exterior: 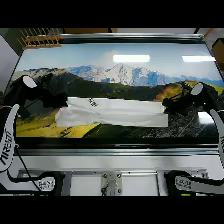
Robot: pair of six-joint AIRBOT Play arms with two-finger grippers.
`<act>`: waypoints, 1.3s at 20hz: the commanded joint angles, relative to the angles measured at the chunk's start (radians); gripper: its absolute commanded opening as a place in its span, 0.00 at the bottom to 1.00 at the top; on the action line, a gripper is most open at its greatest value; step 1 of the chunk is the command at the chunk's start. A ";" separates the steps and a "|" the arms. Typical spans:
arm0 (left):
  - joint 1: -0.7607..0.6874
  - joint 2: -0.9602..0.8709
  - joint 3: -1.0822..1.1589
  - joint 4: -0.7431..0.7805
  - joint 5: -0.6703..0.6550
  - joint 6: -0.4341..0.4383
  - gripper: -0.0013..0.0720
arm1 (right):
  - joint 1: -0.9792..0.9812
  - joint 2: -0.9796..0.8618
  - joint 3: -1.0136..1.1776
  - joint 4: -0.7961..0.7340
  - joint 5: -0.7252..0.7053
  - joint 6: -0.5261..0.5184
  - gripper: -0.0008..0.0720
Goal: Fold the clothes and pants, and hang the long-sleeved shirts on hangers.
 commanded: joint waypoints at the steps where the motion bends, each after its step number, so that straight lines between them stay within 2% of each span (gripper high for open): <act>1: 0.000 -0.102 0.124 -0.056 0.010 -0.002 0.82 | 0.001 -0.027 0.019 0.134 -0.180 0.002 0.19; 3: 0.008 -0.122 0.190 -0.129 0.028 -0.003 0.86 | 0.000 -0.027 0.020 0.206 -0.277 -0.045 0.85; 4: 0.008 -0.124 0.220 -0.136 0.035 -0.007 0.86 | -0.006 -0.023 0.020 0.227 -0.296 -0.058 0.88; 5: 0.008 -0.124 0.253 -0.128 0.027 -0.007 0.86 | -0.018 -0.014 0.020 0.232 -0.296 -0.061 0.88; 8: 0.004 -0.101 0.280 -0.123 -0.007 -0.006 0.84 | -0.087 0.030 0.009 0.230 -0.184 -0.264 0.88; 9: -0.007 -0.077 0.247 -0.124 0.006 -0.006 0.53 | -0.124 0.042 -0.010 0.227 -0.130 -0.312 0.88; 10: -0.019 -0.050 0.204 -0.124 0.023 -0.006 0.18 | -0.169 0.045 -0.031 0.227 -0.080 -0.349 0.88; 11: -0.039 -0.018 0.148 -0.125 0.047 -0.006 0.03 | -0.213 0.045 -0.057 0.227 -0.049 -0.369 0.88; 14: -0.118 0.060 -0.006 -0.134 0.106 -0.006 0.03 | -0.347 0.029 -0.139 0.228 -0.050 -0.407 0.88; 17: -0.217 0.090 -0.103 -0.134 0.169 -0.006 0.03 | -0.394 -0.040 -0.148 0.245 -0.051 -0.455 0.88; 22: -0.351 0.051 -0.127 -0.134 0.217 -0.026 0.03 | -0.336 -0.151 -0.148 0.482 -0.072 -0.602 0.88; 26: -0.409 0.003 -0.108 -0.133 0.222 -0.040 0.03 | -0.238 -0.199 -0.147 0.538 -0.087 -0.612 0.87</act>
